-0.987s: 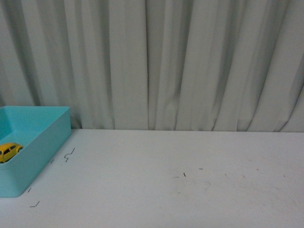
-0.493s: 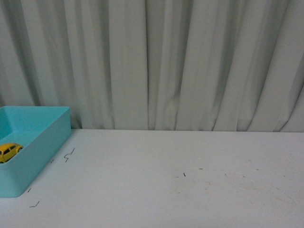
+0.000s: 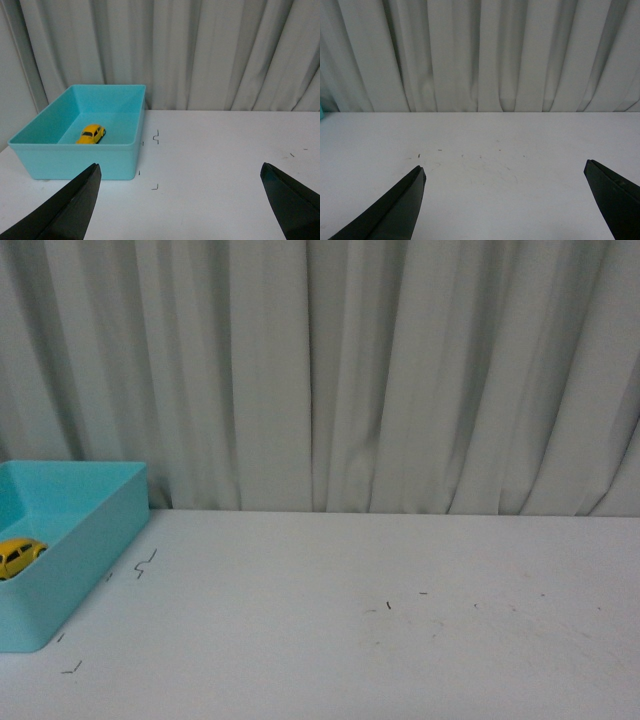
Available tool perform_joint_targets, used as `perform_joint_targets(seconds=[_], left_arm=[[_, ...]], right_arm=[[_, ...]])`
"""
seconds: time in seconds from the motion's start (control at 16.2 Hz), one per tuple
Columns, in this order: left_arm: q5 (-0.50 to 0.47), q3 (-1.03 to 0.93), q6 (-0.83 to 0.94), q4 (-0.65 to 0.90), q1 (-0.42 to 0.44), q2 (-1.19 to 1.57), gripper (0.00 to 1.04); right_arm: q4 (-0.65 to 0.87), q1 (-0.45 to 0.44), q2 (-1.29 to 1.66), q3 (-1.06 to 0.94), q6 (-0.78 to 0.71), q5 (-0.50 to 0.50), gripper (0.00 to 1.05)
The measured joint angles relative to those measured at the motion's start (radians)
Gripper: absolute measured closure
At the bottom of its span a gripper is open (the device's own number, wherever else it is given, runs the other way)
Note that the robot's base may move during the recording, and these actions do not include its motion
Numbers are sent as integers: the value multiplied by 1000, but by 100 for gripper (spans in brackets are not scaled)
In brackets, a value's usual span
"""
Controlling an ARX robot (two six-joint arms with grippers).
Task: Wind up and store yellow beetle toy
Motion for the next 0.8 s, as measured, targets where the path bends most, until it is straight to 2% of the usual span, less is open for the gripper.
perform_joint_targets(seconds=[0.8], left_arm=[[0, 0, 0, -2, 0, 0, 7]], right_arm=[[-2, 0, 0, 0, 3, 0, 7]])
